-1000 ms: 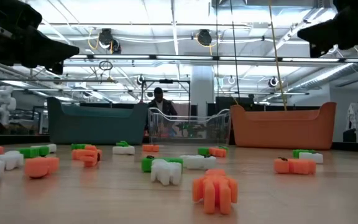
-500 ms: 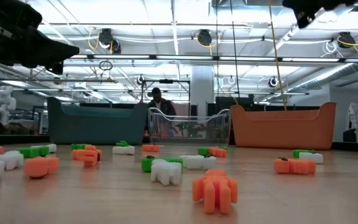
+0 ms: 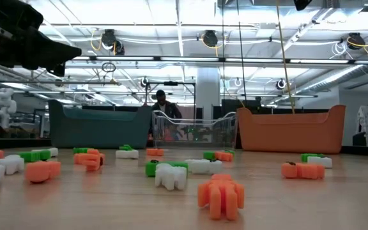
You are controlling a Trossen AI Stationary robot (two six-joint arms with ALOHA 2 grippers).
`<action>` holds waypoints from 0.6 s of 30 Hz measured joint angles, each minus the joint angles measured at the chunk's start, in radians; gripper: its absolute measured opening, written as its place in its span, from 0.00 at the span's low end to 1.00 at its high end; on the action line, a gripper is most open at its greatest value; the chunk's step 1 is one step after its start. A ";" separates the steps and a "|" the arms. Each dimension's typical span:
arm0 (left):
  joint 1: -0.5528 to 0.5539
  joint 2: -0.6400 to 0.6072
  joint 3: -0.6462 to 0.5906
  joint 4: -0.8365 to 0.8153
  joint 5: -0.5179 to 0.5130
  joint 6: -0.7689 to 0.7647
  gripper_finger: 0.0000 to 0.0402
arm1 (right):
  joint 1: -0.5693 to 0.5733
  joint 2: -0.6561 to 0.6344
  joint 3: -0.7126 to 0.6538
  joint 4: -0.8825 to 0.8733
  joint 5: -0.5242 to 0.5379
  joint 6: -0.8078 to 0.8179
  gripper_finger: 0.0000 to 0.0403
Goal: Sort Halloween decoration
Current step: Put the green skeleton toy into the blue bin
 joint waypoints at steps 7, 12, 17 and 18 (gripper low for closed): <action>0.000 0.000 0.000 0.001 0.000 0.006 0.00 | 0.000 0.000 0.000 -0.055 0.001 0.011 0.00; 0.000 0.000 0.000 0.062 -0.004 0.002 0.00 | 0.000 0.000 0.000 -0.062 0.002 0.047 0.00; -0.001 0.000 0.010 0.127 -0.004 0.007 0.00 | 0.000 0.010 0.000 -0.066 0.002 0.072 0.00; -0.001 0.001 0.024 0.116 -0.004 0.000 0.00 | 0.000 0.016 0.000 -0.067 0.002 0.072 0.00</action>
